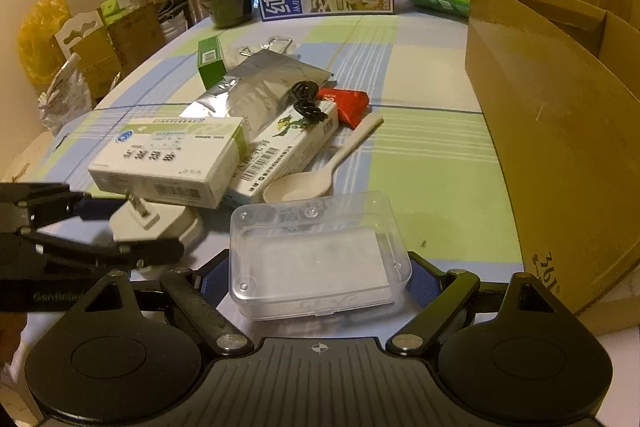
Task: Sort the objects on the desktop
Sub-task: 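Close the left tool on the white plug charger and lift it, then carry the plug and plastic box into the cardboard box and open both tools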
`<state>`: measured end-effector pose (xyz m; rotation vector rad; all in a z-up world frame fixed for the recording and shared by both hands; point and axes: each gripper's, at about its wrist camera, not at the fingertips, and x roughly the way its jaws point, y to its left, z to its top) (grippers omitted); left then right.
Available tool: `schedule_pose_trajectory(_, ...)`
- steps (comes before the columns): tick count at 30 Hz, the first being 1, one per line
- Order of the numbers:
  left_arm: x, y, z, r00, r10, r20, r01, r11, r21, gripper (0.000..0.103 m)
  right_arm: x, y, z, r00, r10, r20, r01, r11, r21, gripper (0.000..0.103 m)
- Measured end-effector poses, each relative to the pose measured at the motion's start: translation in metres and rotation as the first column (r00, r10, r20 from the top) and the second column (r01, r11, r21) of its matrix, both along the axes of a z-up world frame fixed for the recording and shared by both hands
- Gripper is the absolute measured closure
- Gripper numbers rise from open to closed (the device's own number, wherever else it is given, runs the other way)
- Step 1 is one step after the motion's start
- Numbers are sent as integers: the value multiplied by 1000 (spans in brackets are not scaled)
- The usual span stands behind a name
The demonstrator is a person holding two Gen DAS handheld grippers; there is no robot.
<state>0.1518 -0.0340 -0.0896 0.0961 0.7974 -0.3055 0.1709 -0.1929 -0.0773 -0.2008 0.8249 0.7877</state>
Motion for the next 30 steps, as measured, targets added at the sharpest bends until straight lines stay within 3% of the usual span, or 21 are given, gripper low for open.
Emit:
schedule_pose_trajectory(5, -17, 1, 5, 999, -5, -51, 4, 999, -32, 43, -6, 0, 5, 1000, 13, 2, -13, 1000, 10, 18)
schedule_pose_trajectory(13, -43, -5, 7, 998, 3, -57, -3, 1000, -1, 43, -10, 0, 8, 1000, 13, 1, -13, 1000, 11, 18)
schedule_pose_trajectory(30, -41, -11, -1, 999, 11, -45, -10, 999, 33, 43, -6, 1, 1, 1000, 5, -17, -6, 1000, -12, 18)
